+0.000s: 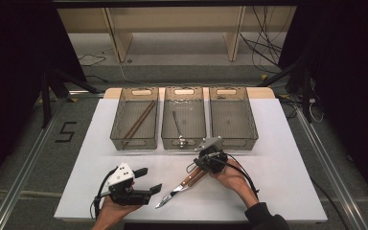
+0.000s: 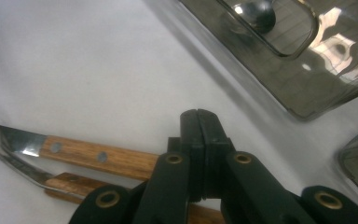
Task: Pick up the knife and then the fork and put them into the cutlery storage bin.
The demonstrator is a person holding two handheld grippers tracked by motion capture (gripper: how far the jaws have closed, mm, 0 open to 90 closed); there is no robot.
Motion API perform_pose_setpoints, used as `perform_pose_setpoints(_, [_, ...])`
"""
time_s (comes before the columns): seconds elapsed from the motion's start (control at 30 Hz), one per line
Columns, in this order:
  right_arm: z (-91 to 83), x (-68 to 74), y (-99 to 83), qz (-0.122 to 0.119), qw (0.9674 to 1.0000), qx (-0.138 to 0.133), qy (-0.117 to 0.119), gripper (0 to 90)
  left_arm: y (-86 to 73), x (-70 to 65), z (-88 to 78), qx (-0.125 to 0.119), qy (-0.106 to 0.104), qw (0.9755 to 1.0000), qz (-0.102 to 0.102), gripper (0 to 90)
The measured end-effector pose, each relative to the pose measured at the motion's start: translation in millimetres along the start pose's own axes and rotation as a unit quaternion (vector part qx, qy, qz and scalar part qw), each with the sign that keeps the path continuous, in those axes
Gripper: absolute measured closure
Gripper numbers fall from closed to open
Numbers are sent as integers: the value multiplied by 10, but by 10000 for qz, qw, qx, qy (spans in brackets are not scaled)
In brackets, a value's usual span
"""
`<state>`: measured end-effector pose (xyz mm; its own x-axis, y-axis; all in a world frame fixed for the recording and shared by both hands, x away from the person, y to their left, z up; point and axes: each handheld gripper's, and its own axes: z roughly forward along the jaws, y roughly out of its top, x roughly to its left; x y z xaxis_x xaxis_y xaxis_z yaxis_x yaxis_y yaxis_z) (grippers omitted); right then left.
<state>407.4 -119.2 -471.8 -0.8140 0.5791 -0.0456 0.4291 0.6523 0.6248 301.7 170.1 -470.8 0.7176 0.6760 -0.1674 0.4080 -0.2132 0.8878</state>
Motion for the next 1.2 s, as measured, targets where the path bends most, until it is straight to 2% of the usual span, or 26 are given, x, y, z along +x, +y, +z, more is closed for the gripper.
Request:
perform_pose_setpoints(0.4, [35,-21,-35,65,9998,212,-16,900,-6,14,-5,-2,16,10000,-10,198])
perform_pose_setpoints(1.2, [-222,123,-282,90,9991,379,148,900,-6,16,-9,-6,43,10000,-15,197])
